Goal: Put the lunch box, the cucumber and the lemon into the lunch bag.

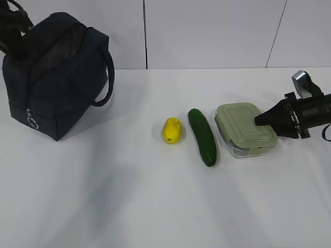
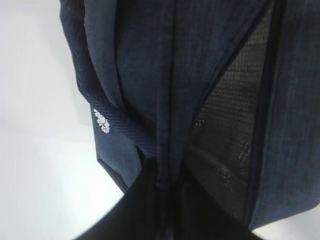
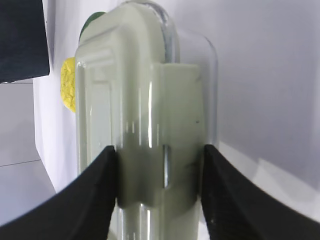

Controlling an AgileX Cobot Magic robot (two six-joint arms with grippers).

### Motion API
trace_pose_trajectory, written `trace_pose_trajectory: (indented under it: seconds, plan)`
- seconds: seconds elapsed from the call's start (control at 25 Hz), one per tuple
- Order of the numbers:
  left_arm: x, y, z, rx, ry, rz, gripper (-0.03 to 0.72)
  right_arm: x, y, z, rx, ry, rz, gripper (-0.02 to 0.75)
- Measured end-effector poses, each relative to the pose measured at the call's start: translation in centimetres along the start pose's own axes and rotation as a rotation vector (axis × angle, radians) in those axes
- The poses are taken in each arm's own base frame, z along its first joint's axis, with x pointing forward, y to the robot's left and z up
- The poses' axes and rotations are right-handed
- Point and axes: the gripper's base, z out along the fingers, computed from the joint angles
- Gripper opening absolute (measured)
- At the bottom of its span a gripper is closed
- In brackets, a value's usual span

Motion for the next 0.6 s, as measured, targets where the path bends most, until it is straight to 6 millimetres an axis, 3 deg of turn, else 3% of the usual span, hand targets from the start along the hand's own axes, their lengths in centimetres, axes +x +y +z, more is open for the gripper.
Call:
trace_pose_trajectory:
  seconds: [0.28,0.6]
  plan:
    - [0.0,-0.1,0.0,-0.005,0.002,-0.001,0.017,-0.1,0.1,0.0,-0.006,-0.007,0.007,0.377]
    - [-0.4,-2.1,0.2,0.001,0.01,0.05,0.017,-0.3,0.2,0.1,-0.012,-0.028,0.028,0.373]
